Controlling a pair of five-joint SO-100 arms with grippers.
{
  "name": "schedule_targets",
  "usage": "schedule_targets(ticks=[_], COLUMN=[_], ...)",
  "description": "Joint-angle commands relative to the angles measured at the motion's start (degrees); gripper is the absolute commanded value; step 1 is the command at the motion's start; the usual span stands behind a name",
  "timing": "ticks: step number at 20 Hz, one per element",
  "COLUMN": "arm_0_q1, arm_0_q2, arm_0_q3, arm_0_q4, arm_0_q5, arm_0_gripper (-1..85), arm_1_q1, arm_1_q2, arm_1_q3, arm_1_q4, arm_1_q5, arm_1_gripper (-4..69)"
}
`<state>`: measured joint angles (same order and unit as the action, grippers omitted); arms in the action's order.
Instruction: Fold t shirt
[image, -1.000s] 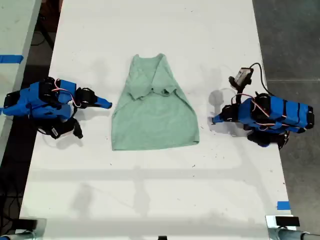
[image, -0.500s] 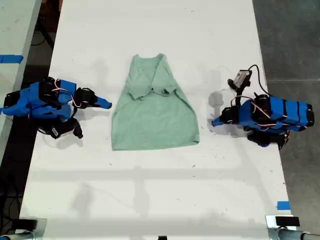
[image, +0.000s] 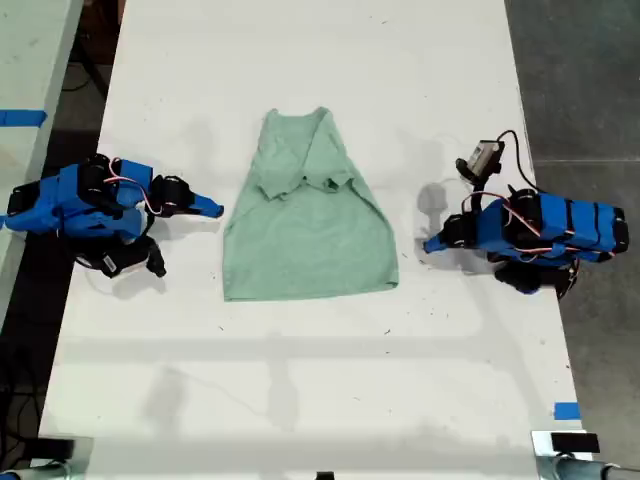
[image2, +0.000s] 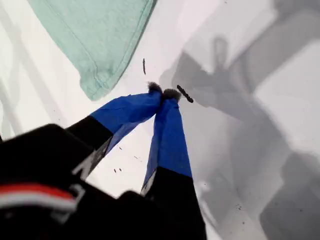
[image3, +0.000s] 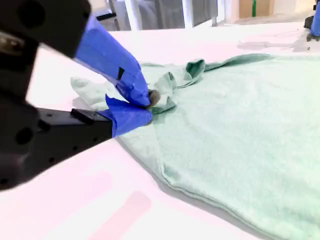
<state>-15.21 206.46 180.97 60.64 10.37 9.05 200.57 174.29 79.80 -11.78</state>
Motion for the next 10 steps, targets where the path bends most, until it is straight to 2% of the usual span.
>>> schedule_targets(ticks=[1,10], arm_0_q1=[-0.26,-0.26], arm_0_q2=[0.26,0.26], arm_0_q3=[-0.09,-0.09], arm_0_q4=[0.18,0.18], arm_0_q5=[-1.14,-1.05], arm_0_gripper=[-0.1,-0.1], arm_1_q1=[-0.44,-0.62], arm_1_q2=[0.62,0.62], arm_1_q3=[2.02,2.37], arm_1_q4=[0.09,-0.44], arm_1_q5=[0.62,-0.09], arm_1_gripper=[0.5,0.5])
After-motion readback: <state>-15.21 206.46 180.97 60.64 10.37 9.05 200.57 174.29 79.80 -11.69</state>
